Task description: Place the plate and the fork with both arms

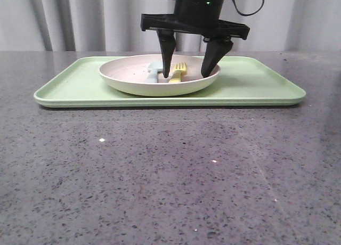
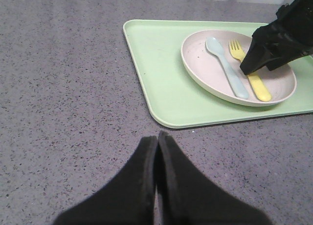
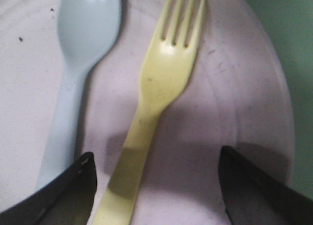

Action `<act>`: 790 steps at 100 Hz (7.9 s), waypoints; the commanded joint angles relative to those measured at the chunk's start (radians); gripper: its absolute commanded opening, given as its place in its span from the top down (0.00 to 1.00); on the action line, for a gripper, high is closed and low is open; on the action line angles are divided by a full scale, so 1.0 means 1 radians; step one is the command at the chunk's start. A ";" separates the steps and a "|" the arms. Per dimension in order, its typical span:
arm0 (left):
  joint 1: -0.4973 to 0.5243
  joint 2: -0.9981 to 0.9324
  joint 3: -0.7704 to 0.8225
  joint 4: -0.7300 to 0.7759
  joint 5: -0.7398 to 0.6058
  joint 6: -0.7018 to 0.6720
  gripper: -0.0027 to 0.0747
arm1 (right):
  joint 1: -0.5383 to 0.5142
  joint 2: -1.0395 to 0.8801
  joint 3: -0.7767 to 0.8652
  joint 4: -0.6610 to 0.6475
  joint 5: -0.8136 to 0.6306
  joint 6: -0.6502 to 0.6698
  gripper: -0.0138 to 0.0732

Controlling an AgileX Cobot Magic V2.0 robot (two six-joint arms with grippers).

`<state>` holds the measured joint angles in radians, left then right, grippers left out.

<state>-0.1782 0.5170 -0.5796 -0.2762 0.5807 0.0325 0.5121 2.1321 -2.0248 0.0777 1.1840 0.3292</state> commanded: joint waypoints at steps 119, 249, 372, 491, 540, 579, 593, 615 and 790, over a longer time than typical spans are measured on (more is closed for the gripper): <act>0.004 0.002 -0.030 -0.019 -0.068 -0.006 0.99 | -0.042 -0.054 -0.213 0.000 0.162 -0.010 0.92; 0.004 0.002 -0.030 -0.019 -0.082 -0.006 0.99 | -0.169 -0.103 -0.015 -0.067 0.153 -0.047 0.74; 0.004 0.002 -0.030 -0.019 -0.082 -0.006 0.99 | -0.165 -0.358 0.155 -0.072 -0.002 -0.047 0.46; 0.004 0.002 -0.030 -0.019 -0.084 -0.006 0.99 | -0.165 -1.254 1.157 -0.083 -0.568 -0.047 0.77; 0.004 0.002 -0.030 -0.019 -0.084 -0.006 0.99 | -0.165 -1.634 1.458 -0.090 -0.697 -0.047 0.92; 0.004 -0.056 0.013 -0.019 -0.110 -0.006 0.99 | -0.165 -1.800 1.541 -0.123 -0.748 -0.048 0.92; 0.004 -0.059 0.016 -0.019 -0.108 -0.006 0.99 | -0.165 -1.801 1.541 -0.123 -0.743 -0.048 0.92; 0.004 -0.059 0.016 -0.019 -0.108 -0.006 0.99 | -0.165 -1.801 1.541 -0.123 -0.743 -0.048 0.92; 0.252 -0.449 0.528 0.220 -0.633 -0.006 0.99 | -0.165 -1.801 1.541 -0.123 -0.743 -0.048 0.92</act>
<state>0.0688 0.0913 -0.0635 -0.0572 0.0670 0.0325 0.3505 0.3302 -0.4602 -0.0274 0.5266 0.2848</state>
